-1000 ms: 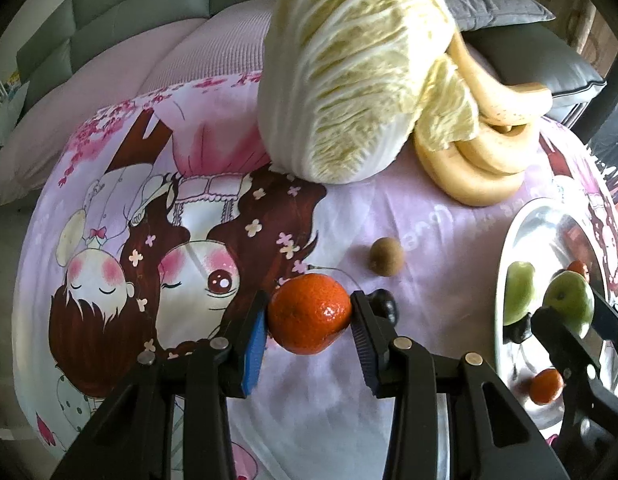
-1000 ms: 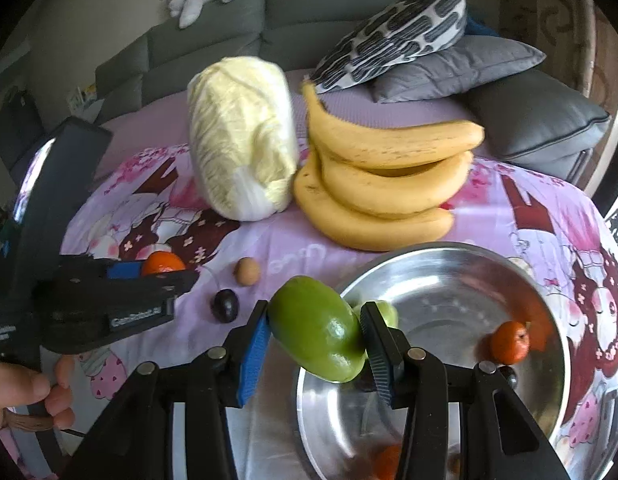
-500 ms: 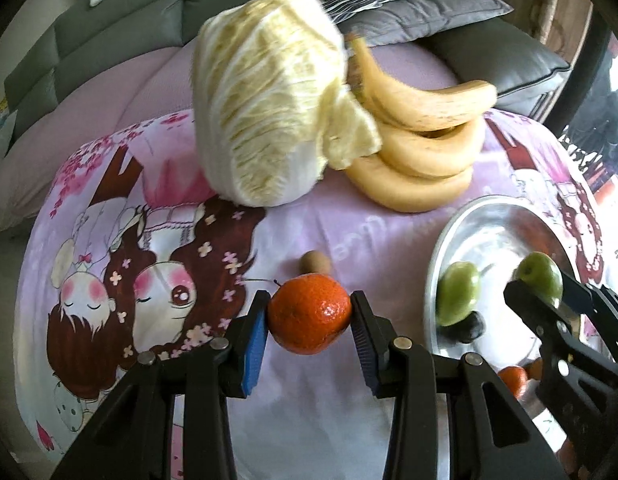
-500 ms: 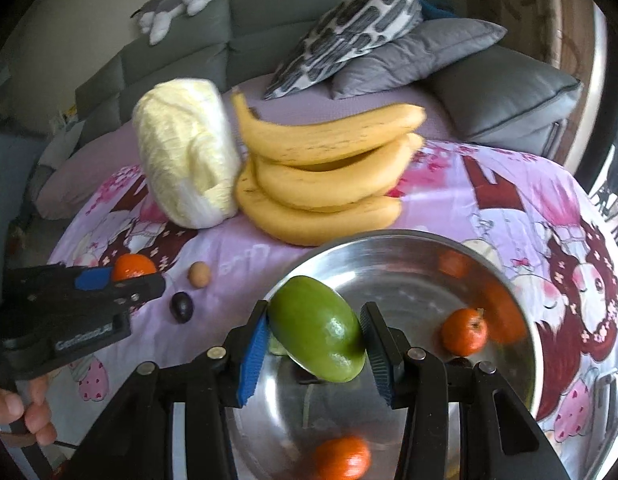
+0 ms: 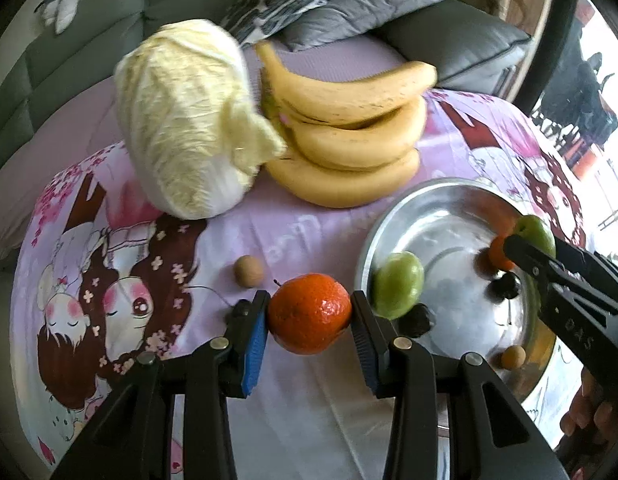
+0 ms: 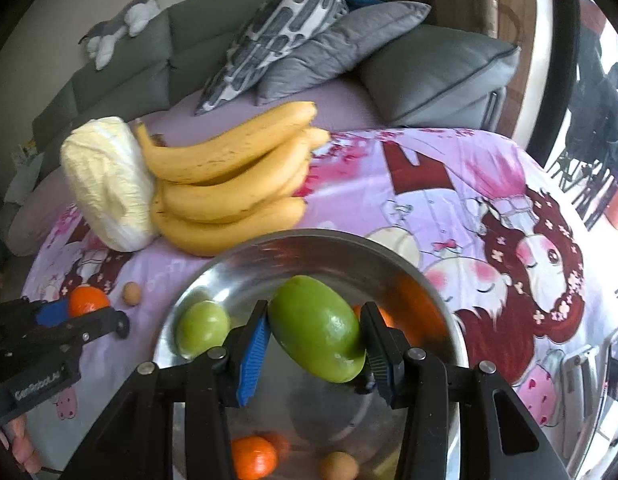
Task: Organize fruits
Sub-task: 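Carry the tangerine with the left tool while the right tool carries the green fruit over the bowl, then release the tangerine into the bowl with the left tool while the right tool drops the green fruit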
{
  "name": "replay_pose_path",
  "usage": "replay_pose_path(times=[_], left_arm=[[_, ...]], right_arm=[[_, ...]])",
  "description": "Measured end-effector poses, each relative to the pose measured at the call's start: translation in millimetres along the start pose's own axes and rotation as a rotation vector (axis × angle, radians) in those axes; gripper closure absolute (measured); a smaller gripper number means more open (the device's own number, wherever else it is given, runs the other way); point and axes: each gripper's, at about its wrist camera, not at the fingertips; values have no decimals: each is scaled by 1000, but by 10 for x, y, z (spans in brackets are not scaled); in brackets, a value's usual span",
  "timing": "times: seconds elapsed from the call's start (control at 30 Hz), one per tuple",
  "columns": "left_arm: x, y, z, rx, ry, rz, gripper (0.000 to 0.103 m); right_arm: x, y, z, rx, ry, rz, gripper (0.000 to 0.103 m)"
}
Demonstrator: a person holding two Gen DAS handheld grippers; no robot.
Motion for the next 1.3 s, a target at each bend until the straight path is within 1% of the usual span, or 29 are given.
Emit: replay_pose_path(times=[0.33,0.6,0.9,1.3], left_arm=[[31,418,-72,99,-6,46,61],[129,662,-68,159,-35,68,61],[226,789,-56,181,-59,73,61],[341,874,-52,199,-86,75,61]], right_arm=[[-18,146,-37,27,1,20,54],[13,108,-12,17,-12,11,54],[88,29,33,-1,-35,-2,54],[211,1,92,-14,-76,4,54]])
Point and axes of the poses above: each gripper's, at about its wrist camera, not at the fingertips, and x roughly the way its jaws point, y to its right, z to its underside, and after that the axes turned 12 degrees about x, right-handed
